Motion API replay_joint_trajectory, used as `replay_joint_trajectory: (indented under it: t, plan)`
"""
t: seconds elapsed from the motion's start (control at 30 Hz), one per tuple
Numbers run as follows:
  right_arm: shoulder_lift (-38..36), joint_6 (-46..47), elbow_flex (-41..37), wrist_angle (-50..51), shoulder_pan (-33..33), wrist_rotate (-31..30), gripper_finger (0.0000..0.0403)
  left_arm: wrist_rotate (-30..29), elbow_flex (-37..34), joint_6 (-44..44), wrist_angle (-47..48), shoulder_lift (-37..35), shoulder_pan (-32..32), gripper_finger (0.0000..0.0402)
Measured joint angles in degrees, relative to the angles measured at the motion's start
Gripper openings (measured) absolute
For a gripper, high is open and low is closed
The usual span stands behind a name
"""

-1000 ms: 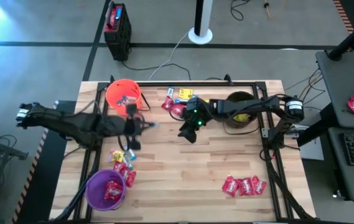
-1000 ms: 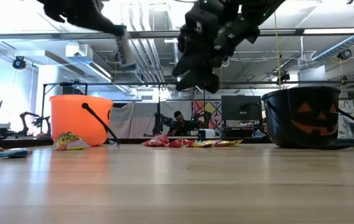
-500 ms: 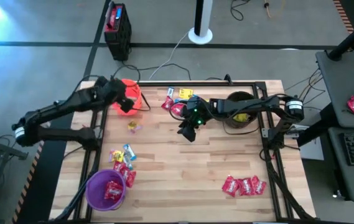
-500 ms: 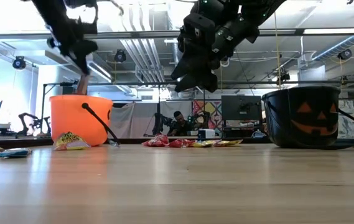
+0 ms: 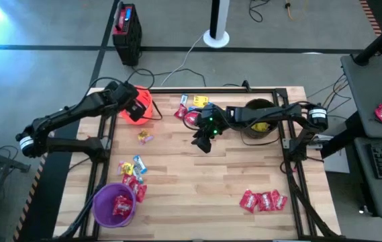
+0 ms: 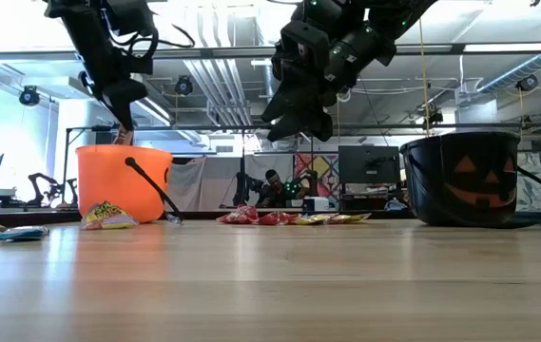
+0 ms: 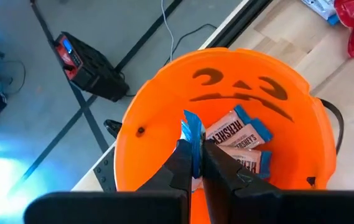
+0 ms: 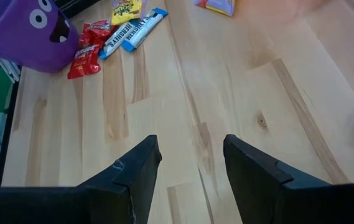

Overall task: Sort candy by brand, put in halloween buckets
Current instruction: Put the white chocolate bar into the orange bucket

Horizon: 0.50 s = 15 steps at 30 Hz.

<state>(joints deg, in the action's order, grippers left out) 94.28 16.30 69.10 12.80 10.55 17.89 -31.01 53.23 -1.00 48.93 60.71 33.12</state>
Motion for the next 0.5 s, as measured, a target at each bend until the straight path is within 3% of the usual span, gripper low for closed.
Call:
replay_joint_trajectory:
  t: [0.23,0.5]
  plan:
    - [0.0,-0.4,0.0,0.2,0.0,0.0,0.0171,3.5,-0.1,-2.5,0.0,0.0,0.0,0.0004]
    - [0.0,1.1,0.0,0.5,1.4,0.0,0.0180,3.6,-0.1,-2.4,-0.2,0.0,0.0,0.0016]
